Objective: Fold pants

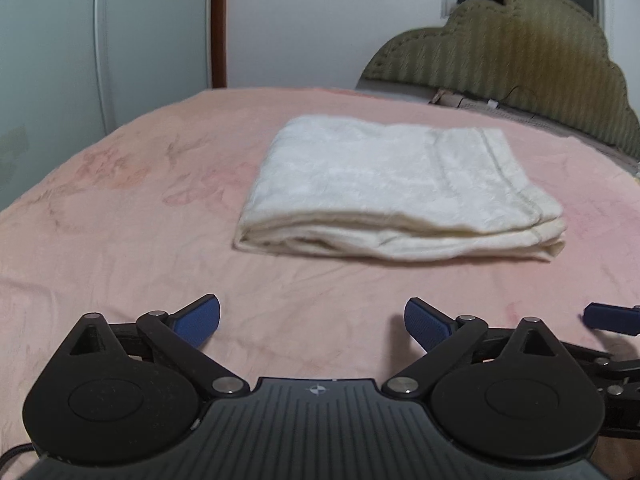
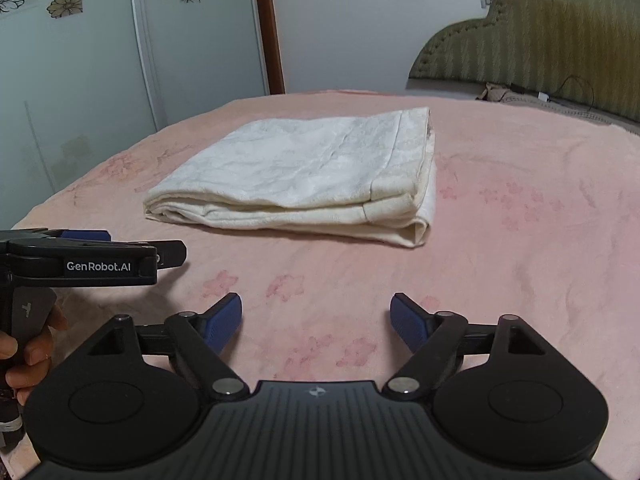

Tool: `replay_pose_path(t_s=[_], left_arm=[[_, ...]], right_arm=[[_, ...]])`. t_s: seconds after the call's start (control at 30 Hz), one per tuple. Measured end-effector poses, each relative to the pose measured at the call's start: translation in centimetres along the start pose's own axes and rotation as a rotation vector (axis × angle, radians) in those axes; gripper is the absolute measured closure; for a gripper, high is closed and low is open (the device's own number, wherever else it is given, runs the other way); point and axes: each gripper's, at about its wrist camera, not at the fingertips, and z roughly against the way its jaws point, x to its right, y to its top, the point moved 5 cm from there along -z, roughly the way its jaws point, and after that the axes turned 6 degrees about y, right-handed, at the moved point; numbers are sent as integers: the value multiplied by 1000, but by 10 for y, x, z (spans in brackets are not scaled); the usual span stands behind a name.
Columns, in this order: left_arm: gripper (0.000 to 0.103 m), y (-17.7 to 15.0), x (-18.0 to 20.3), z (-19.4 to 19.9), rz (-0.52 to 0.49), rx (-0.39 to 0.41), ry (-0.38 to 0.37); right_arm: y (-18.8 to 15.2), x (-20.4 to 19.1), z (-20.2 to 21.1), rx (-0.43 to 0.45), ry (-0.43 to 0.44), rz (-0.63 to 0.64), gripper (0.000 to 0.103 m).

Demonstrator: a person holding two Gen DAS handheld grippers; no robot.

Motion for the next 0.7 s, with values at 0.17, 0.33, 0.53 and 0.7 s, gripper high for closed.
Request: replay_pose_path(t_s=[0.17, 0.33, 0.53, 0.7], left_arm=[[0, -3, 3, -2, -31, -13, 17], [0, -4, 4, -3, -48, -19, 20], [0, -5, 4, -3, -56, -23, 25], [0, -5, 4, -3, -53, -26, 23]], right_arm=[[-1, -3, -3, -11, -1, 18, 10], [-3, -9, -7, -36, -13, 47, 5], [-4, -10, -12, -54, -15, 47, 1], [-6, -16, -16, -68, -49, 71, 0]])
